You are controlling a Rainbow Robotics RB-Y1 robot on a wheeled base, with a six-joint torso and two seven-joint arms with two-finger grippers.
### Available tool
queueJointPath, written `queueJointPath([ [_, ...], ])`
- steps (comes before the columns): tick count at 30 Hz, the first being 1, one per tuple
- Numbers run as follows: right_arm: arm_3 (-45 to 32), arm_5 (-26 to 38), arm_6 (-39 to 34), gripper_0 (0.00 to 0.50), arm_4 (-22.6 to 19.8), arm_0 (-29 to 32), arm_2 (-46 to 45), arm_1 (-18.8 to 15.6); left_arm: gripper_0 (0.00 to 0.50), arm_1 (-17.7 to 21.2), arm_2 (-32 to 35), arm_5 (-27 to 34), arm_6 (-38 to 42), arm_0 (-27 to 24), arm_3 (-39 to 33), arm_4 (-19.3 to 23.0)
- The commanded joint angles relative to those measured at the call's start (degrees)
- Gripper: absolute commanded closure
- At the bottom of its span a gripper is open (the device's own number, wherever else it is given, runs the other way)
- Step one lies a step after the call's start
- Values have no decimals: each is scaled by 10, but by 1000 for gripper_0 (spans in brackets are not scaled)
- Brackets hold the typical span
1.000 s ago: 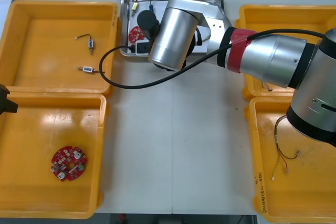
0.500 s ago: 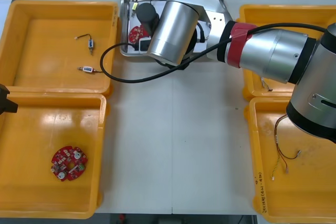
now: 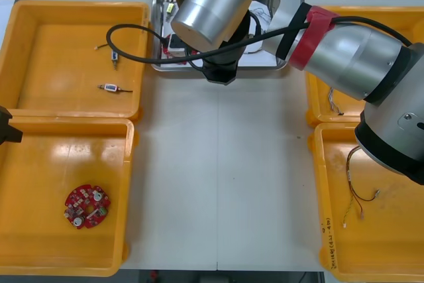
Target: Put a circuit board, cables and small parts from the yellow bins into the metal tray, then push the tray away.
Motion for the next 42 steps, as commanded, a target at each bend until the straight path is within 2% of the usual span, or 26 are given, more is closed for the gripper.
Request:
queueJointPath([
  [1,-69,65,22,0,12,25,-72,9,0,25,10,4,-30,8,-15,4],
  [10,-223,231,6,0,45,115,-215,9,0,25,10,4,-30,8,-15,4],
  [16,-359,231,-9,0,71,177,-279,9,0,25,10,4,-30,8,-15,4],
  [22,-470,231,-74,0,85,245,-329,7,0,25,10,4,-30,8,-15,4],
  [27,-565,231,-127,0,86,324,-359,-22,0,25,10,4,-30,8,-15,4],
  [35,-637,231,-197,0,61,416,-444,-44,0,25,10,4,-30,8,-15,4],
  [42,-686,231,-203,0,38,505,-519,-95,0,25,10,4,-30,8,-15,4],
])
